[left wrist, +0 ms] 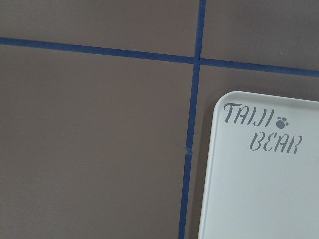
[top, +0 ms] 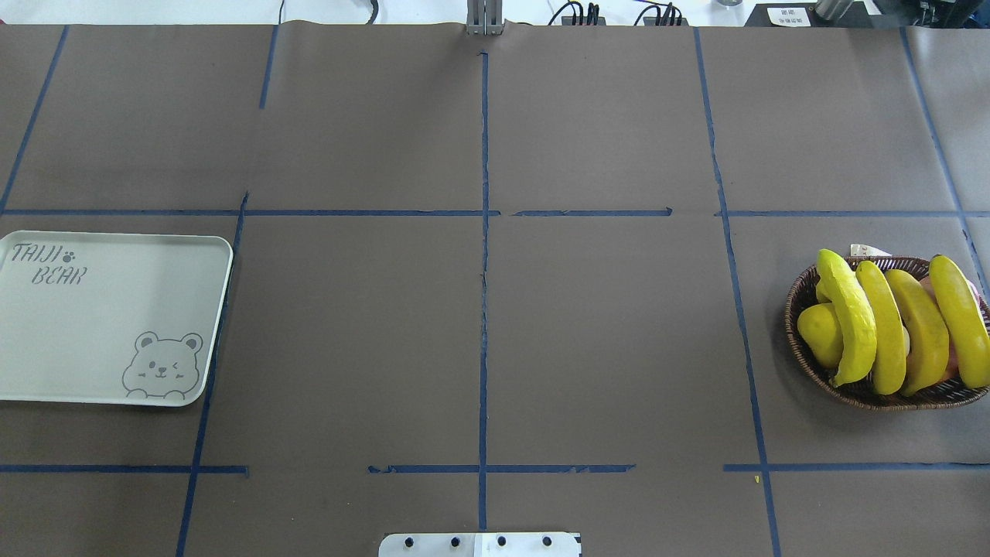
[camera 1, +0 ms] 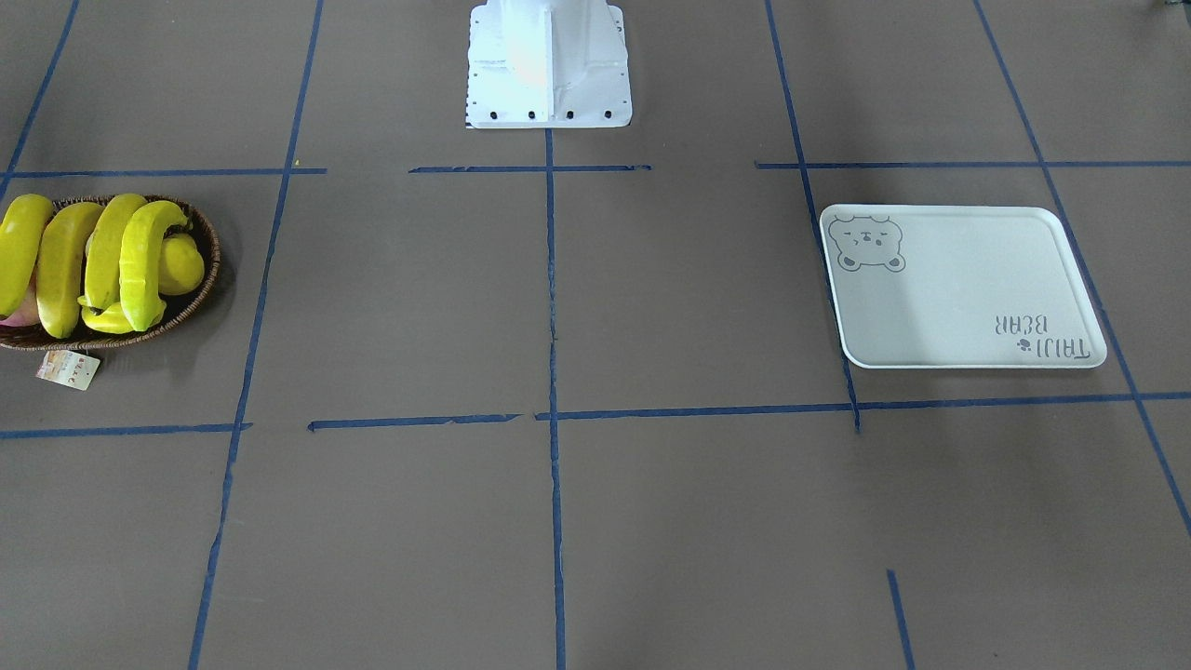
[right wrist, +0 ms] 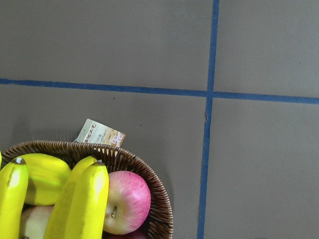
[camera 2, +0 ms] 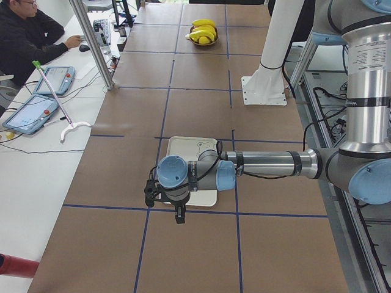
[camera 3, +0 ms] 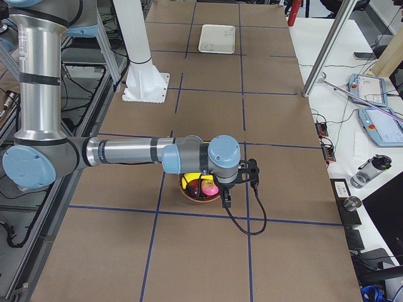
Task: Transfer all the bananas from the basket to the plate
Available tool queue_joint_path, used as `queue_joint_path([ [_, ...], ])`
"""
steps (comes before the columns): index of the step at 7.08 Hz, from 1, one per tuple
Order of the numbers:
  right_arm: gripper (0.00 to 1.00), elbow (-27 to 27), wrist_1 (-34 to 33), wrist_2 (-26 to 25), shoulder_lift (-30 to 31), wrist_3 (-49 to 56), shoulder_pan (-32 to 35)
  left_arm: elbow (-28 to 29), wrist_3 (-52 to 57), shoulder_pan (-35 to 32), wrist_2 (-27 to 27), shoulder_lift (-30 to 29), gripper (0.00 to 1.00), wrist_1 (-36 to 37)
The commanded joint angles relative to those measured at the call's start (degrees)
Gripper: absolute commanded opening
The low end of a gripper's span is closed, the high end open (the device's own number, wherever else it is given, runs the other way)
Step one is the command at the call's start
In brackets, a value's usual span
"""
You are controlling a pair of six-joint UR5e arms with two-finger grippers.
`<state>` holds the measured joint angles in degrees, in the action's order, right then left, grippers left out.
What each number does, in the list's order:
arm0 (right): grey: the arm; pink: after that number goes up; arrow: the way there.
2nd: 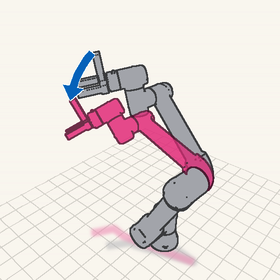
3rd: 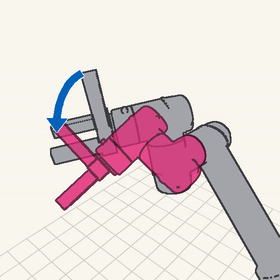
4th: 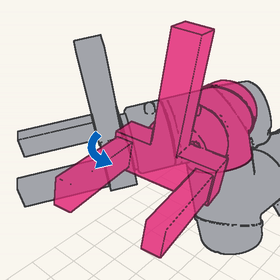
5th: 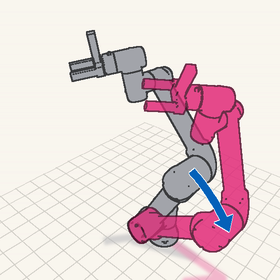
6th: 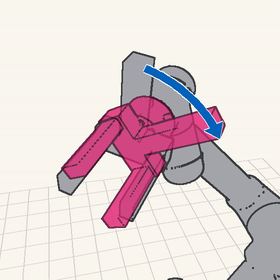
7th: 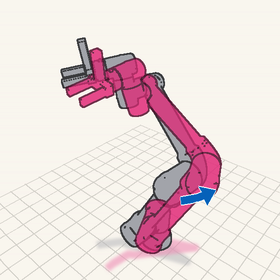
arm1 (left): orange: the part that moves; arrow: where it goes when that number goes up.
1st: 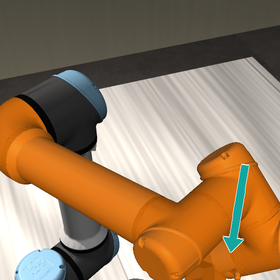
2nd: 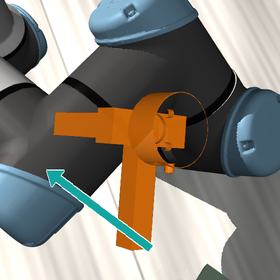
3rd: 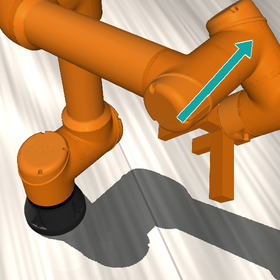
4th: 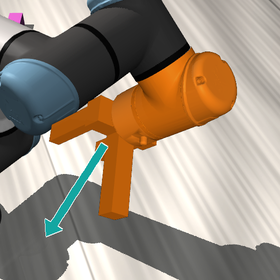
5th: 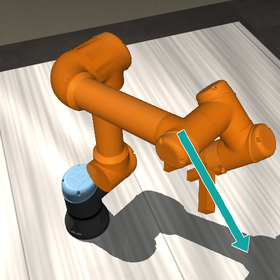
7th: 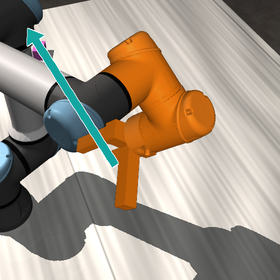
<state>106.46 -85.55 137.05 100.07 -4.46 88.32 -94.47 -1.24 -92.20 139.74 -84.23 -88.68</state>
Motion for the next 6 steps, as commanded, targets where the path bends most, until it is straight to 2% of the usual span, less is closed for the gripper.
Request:
queue_joint_path([
  [1,1.00,5.3,16.3,-3.6,8.9,-17.0,-8.6,-0.3,-0.1,-0.1,0.0,-0.1,1.00,0.0],
  [2,0.99,5.3,20.9,-4.1,9.6,-23.3,-13.5,-0.3,-0.2,-0.1,0.0,-0.1,1.00,0.0],
  [4,0.98,5.4,28.3,-9.6,9.7,-37.2,-24.2,-0.3,-0.1,-0.1,0.0,-0.1,1.00,0.0],
  [6,0.98,5.2,28.5,-10.7,10.4,-37.5,-25.3,-0.2,-0.1,0.0,0.0,-0.3,1.00,0.0],
])
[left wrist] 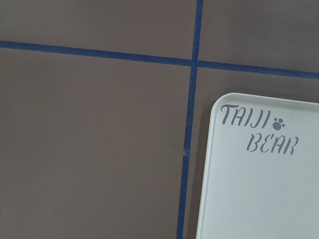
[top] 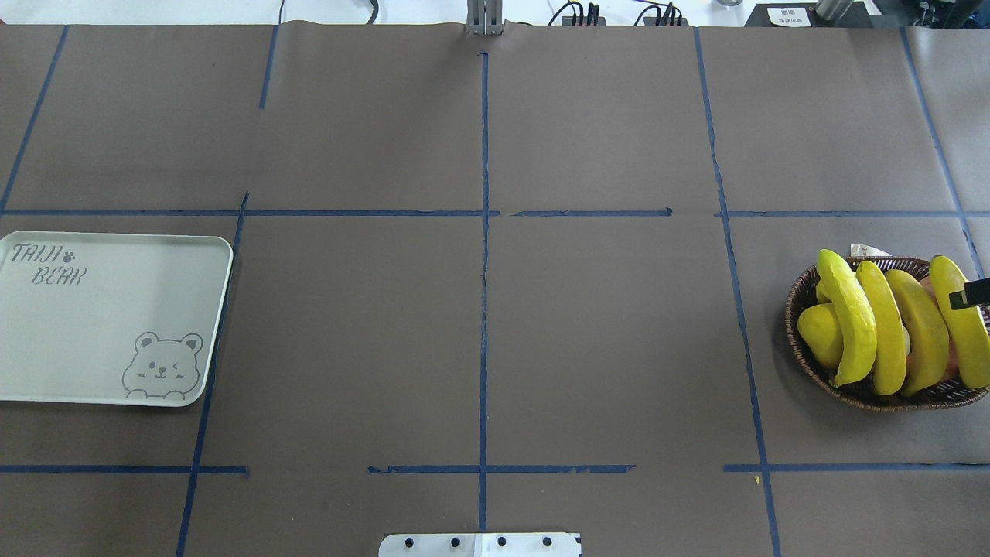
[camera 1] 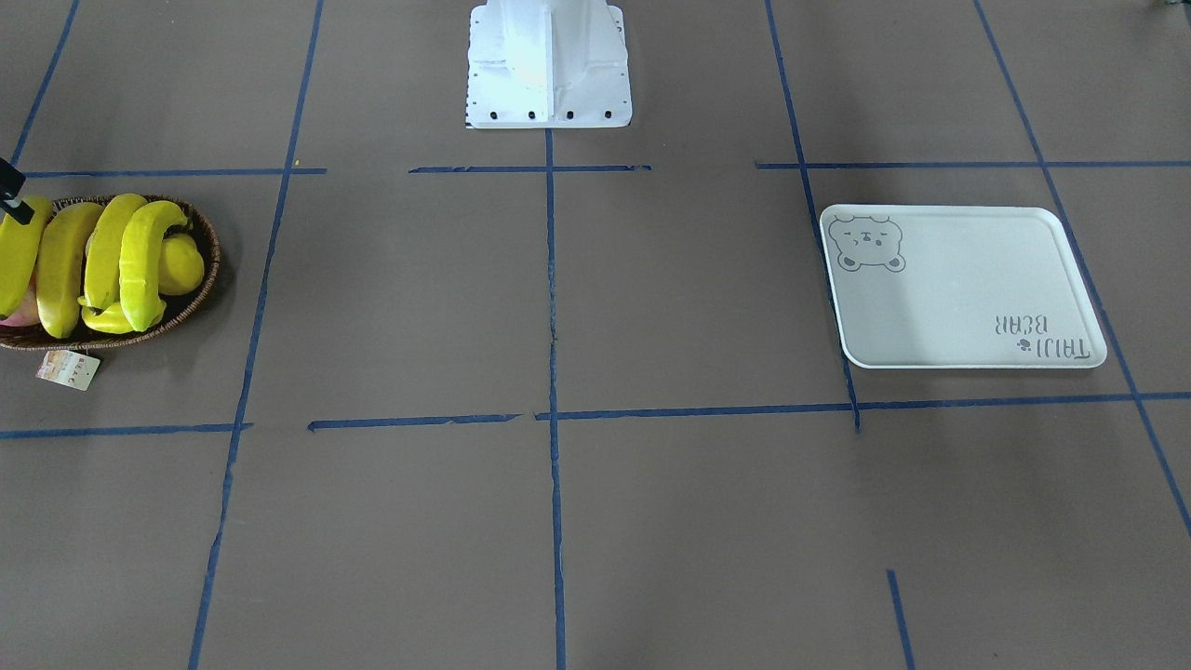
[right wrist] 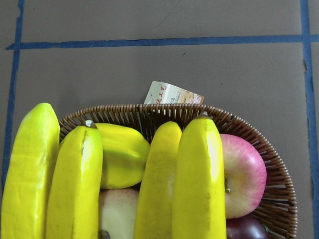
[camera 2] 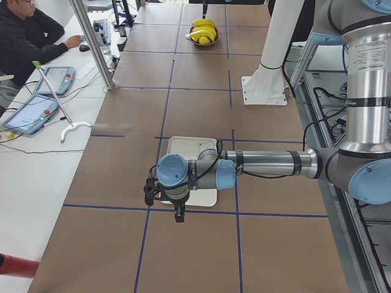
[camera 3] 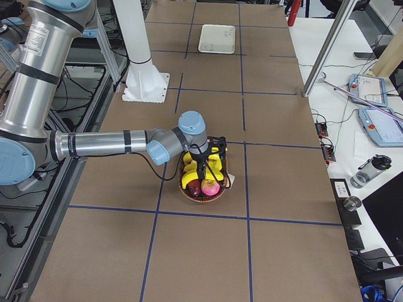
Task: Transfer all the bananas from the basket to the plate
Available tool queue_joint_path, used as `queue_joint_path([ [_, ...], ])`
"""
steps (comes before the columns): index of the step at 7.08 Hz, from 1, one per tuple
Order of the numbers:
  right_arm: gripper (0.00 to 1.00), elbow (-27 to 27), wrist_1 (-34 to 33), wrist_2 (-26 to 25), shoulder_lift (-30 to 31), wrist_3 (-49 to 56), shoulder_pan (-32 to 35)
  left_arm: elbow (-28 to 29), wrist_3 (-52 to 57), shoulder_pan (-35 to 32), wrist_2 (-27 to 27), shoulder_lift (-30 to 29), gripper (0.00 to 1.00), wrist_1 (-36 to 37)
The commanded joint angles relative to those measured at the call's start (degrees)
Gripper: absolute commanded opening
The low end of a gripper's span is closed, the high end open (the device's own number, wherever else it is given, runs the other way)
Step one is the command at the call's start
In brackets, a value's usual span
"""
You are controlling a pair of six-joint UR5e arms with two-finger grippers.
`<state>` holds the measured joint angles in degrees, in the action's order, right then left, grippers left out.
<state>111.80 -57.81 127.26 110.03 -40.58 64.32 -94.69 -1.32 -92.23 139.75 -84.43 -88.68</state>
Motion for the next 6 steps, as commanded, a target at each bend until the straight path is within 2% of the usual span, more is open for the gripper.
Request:
queue_joint_path([
  [1,0.98,-0.2,0.7,-1.5,0.9,-1.3,-1.8,0.0,0.0,-0.1,0.0,-0.1,1.00,0.0],
  [4,0.97,-1.6,0.3,-3.7,1.6,-1.2,-3.6,-0.1,0.0,0.0,0.0,-0.1,1.00,0.0],
  [6,0.93,-2.5,0.3,-3.7,1.9,-1.2,-3.7,-0.1,0.0,0.0,0.0,-0.3,1.00,0.0],
])
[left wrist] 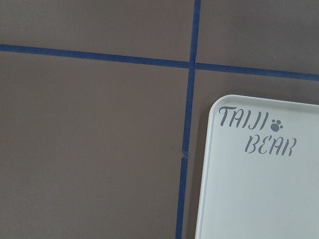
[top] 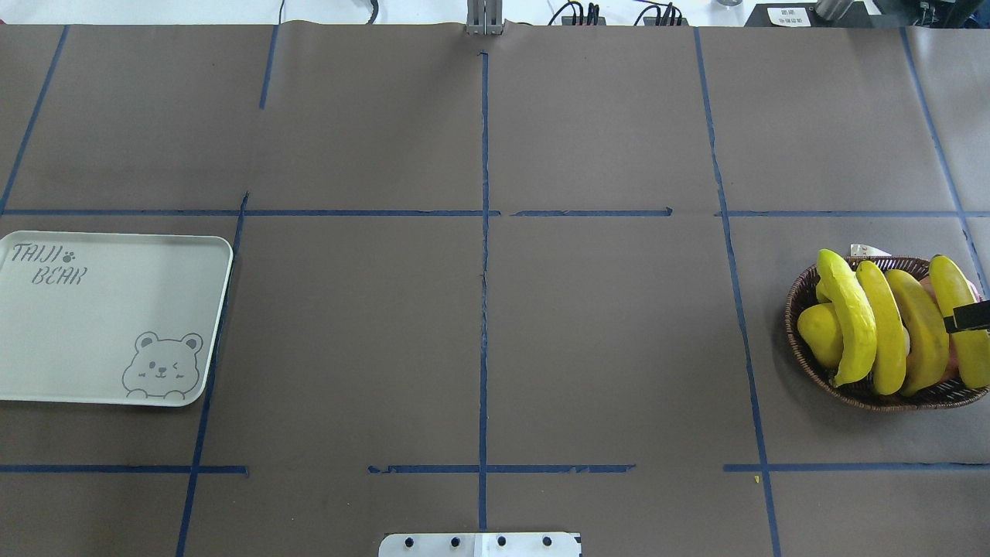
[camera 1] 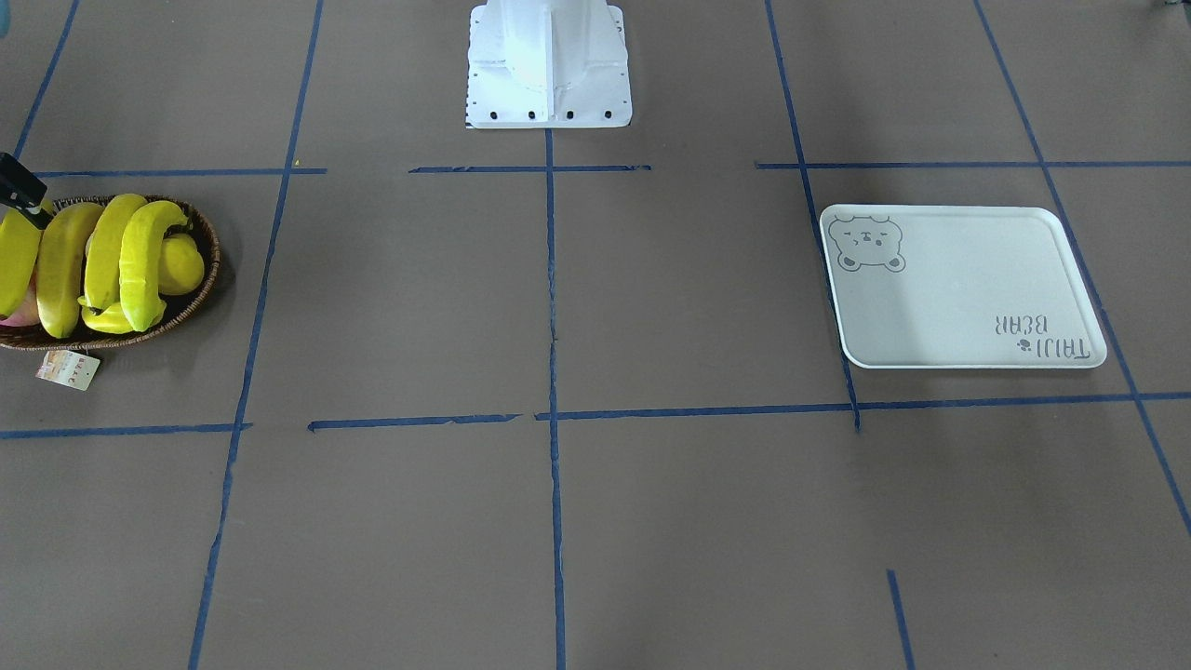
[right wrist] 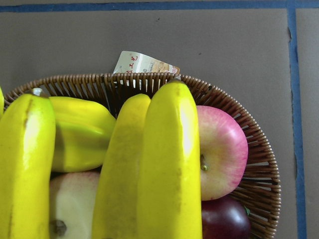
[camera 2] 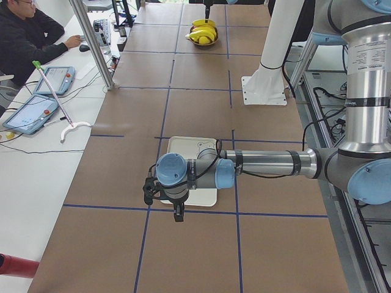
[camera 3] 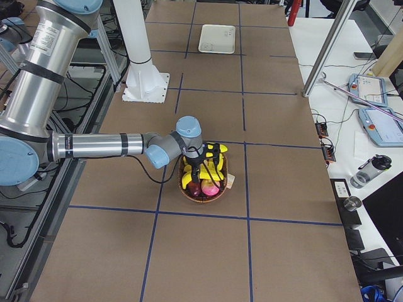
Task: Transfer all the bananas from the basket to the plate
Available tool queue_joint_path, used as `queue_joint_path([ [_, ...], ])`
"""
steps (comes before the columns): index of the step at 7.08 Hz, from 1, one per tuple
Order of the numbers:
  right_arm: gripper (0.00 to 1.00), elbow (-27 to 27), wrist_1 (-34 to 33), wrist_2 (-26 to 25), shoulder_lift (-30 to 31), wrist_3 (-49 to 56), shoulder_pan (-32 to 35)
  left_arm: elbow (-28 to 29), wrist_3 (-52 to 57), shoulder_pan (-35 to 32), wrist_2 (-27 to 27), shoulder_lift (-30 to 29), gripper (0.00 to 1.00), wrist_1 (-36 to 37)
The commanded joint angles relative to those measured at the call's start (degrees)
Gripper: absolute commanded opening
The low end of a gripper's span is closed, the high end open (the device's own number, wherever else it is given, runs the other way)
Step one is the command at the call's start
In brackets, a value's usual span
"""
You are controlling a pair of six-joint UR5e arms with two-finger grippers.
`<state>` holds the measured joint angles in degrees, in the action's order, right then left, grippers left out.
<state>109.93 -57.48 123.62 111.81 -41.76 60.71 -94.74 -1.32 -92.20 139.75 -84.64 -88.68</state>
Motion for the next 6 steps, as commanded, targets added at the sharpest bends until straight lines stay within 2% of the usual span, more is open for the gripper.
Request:
queue_joint_path([
  [1,0.86,-0.6,0.0,0.0,0.2,0.0,-0.1,0.0,-0.1,0.0,0.0,-0.3,1.00,0.0],
  [5,0.83,-0.6,0.0,0.0,0.1,0.0,-1.2,0.1,-0.1,0.0,0.0,-0.4,1.00,0.0],
  [6,0.74,-0.6,0.0,0.0,0.1,0.0,-1.3,0.1,0.0,0.0,0.0,-0.4,1.00,0.0],
])
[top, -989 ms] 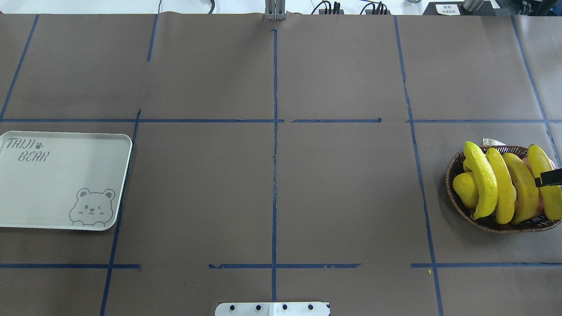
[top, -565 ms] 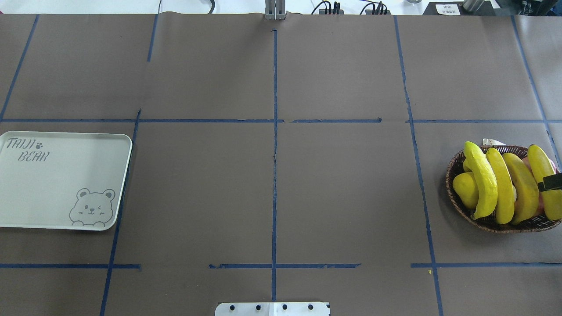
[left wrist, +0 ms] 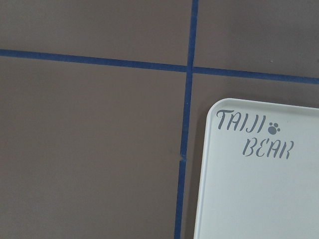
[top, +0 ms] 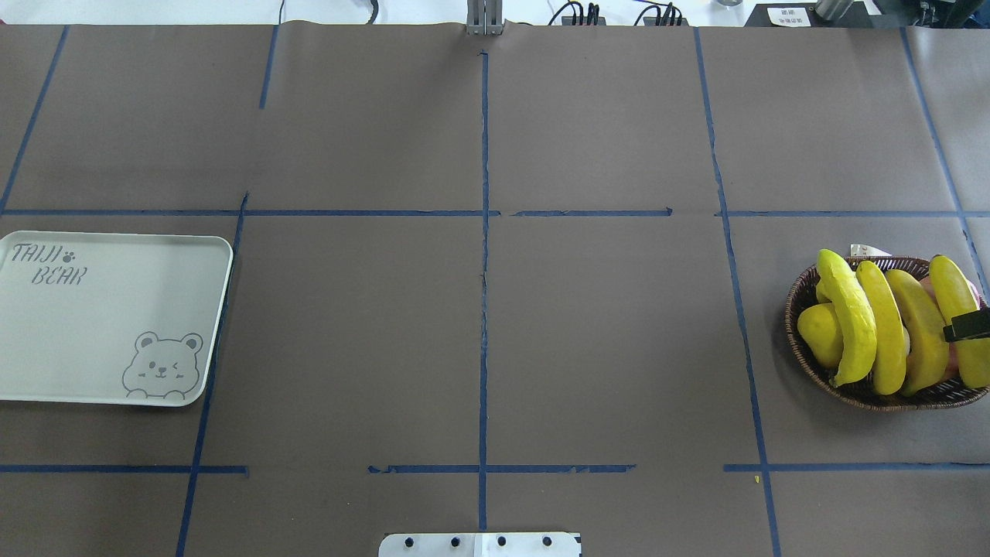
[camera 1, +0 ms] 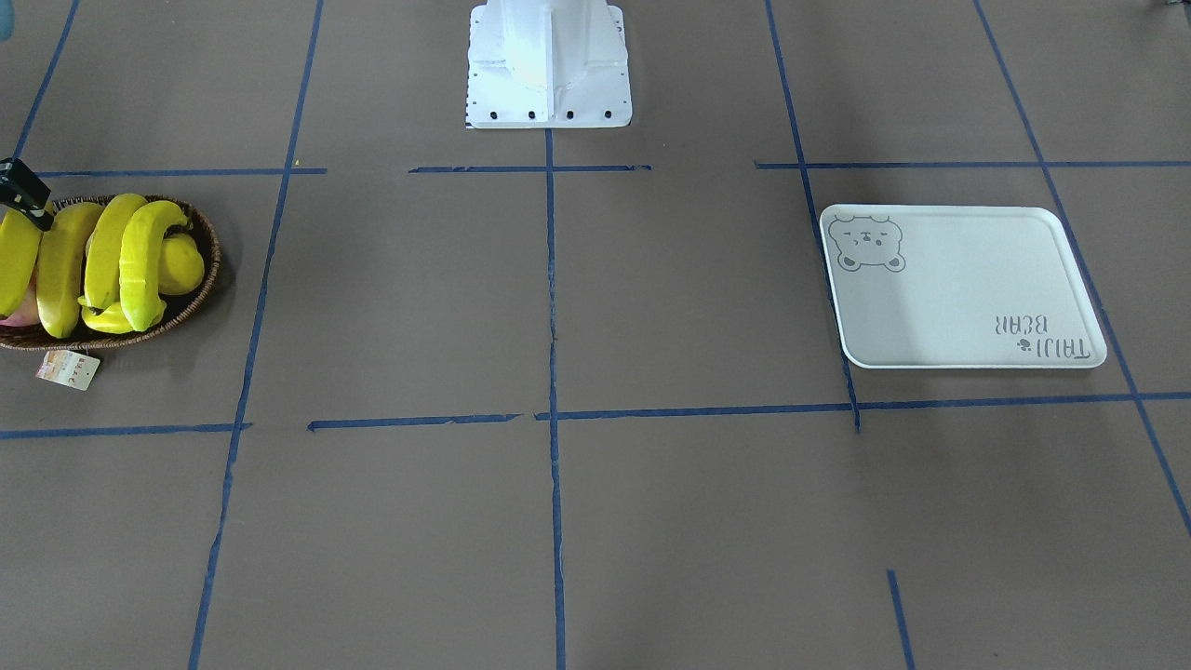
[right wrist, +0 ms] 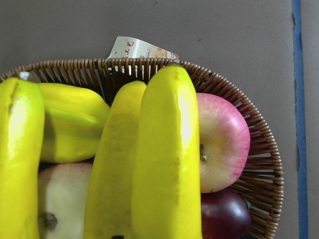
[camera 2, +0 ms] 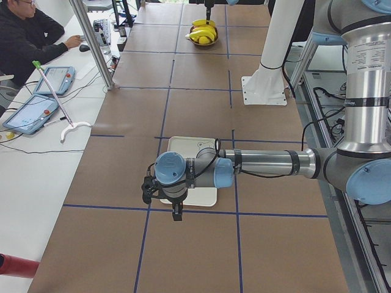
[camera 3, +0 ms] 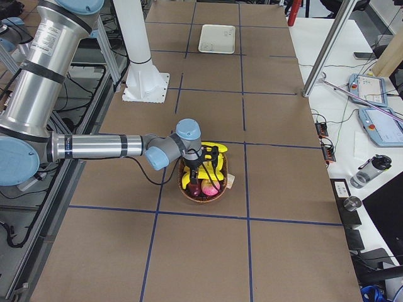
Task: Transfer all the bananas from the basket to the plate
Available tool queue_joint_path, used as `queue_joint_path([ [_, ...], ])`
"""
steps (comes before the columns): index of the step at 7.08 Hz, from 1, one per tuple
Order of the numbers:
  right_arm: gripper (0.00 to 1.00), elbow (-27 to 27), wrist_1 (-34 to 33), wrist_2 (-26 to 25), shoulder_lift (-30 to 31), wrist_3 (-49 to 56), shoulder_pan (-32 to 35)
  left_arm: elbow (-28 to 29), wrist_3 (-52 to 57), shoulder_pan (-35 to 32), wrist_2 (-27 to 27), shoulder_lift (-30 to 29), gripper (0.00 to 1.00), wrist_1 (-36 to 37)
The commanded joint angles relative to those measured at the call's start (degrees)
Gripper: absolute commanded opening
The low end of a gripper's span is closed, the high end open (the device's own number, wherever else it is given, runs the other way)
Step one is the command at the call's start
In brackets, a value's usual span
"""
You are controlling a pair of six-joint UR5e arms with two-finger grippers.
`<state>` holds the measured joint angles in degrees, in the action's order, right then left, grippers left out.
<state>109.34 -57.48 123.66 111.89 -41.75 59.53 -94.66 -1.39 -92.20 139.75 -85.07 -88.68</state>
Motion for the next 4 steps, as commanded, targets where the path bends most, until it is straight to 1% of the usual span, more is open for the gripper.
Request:
queue_joint_path([
  [1,0.53,0.0,0.0,0.0,0.0,0.1,-0.1,0.1,0.1,0.0,0.0,-0.1,1.00,0.0],
  [2,0.34,0.0,0.1,0.1,0.0,0.1,0.0,0.0,0.1,0.0,0.0,-0.1,1.00,0.0],
  [3,0.22,0.3,0.3,0.5,0.0,0.1,0.1,0.0,0.1,0.0,0.0,-0.1,1.00,0.0],
  [4,0.17,0.6,0.4,0.8,0.1,0.2,0.2,0.0,0.0,0.0,0.0,-0.2,1.00,0.0],
])
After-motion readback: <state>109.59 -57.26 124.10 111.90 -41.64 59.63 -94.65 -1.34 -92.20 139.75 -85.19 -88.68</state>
